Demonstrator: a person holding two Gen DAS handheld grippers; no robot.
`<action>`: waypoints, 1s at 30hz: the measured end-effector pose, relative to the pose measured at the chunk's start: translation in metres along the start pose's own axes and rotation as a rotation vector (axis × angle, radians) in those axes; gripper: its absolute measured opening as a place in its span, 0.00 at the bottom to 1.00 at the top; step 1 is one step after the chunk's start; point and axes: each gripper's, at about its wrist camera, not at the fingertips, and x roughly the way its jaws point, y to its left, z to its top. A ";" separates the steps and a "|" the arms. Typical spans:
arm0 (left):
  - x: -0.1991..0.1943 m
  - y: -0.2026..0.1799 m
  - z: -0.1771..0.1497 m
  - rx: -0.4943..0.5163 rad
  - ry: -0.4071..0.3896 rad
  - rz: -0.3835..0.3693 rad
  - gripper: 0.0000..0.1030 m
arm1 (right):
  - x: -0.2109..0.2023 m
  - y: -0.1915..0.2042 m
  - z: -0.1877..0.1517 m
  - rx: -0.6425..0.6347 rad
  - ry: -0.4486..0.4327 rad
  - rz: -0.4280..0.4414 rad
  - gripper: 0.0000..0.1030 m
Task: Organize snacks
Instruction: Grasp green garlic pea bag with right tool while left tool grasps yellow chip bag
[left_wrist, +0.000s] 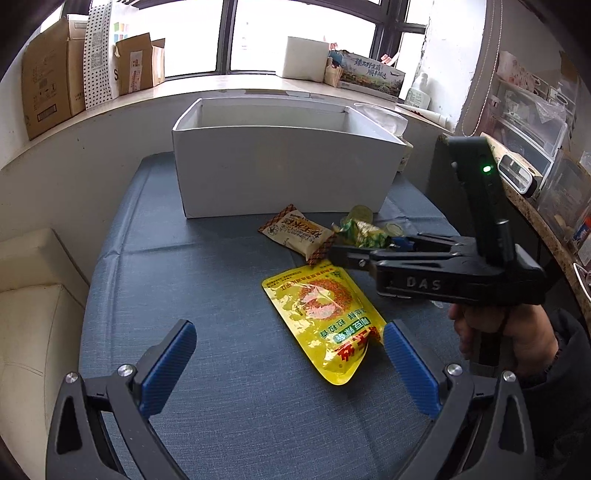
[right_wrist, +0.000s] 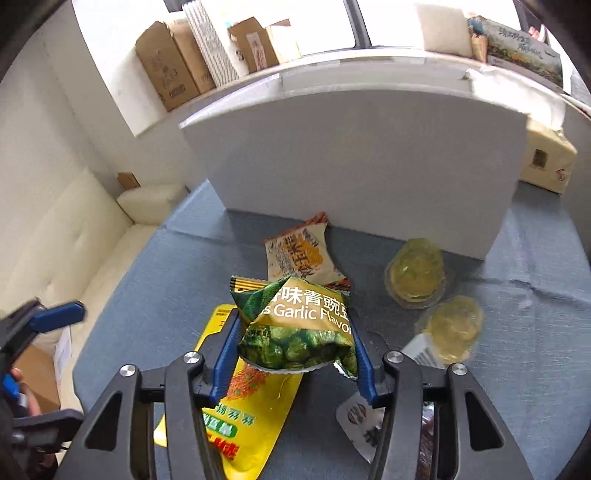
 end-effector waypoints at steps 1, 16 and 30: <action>0.003 -0.003 0.001 0.007 0.009 -0.005 1.00 | -0.011 -0.002 -0.001 0.011 -0.028 -0.002 0.56; 0.106 -0.049 0.011 -0.008 0.208 0.108 1.00 | -0.117 -0.047 -0.032 0.175 -0.228 -0.087 0.56; 0.075 -0.032 -0.003 0.024 0.172 0.095 0.36 | -0.111 -0.039 -0.041 0.160 -0.212 -0.073 0.56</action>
